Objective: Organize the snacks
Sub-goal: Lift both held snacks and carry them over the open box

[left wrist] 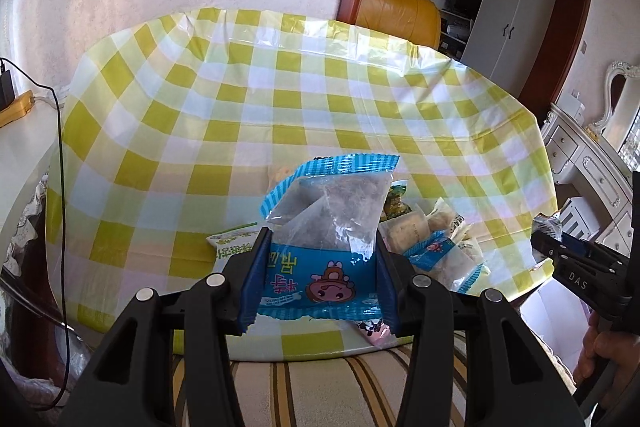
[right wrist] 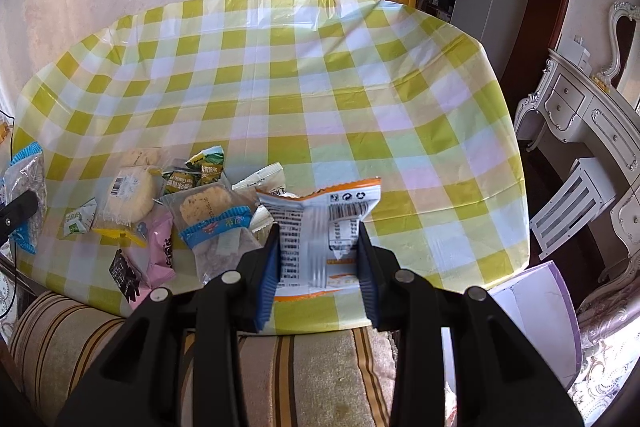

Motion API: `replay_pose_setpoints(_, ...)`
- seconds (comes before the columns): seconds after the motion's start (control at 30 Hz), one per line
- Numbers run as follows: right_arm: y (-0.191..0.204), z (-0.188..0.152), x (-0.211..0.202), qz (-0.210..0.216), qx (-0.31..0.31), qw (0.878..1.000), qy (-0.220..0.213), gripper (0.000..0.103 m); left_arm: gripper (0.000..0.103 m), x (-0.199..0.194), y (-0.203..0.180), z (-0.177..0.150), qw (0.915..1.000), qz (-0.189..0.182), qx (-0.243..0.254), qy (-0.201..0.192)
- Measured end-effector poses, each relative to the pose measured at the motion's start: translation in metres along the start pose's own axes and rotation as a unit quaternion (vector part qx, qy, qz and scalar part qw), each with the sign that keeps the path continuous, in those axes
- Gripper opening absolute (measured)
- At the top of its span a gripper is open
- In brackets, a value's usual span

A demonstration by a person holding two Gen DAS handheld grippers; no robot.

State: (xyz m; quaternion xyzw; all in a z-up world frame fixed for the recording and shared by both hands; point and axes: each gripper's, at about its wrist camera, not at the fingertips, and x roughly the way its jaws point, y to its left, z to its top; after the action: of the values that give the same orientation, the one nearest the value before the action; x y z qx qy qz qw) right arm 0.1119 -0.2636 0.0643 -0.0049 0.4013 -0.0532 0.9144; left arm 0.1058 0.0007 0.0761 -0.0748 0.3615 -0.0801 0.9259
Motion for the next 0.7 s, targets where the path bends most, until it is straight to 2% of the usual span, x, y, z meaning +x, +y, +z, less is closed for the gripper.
replay_pose_setpoints(0.37, -0.039, 0.006, -0.008, -0.025, 0.031, 0.999, -0.013, 0.035, 0.045, 0.004, -0.045, 0.008, 0.9988, -0.024, 0.043, -0.003)
replay_pose_setpoints(0.7, -0.079, -0.004, -0.01, -0.056, 0.06, 0.997, -0.001, 0.035, 0.045, 0.013, -0.088, 0.004, 0.9943, -0.062, 0.085, 0.014)
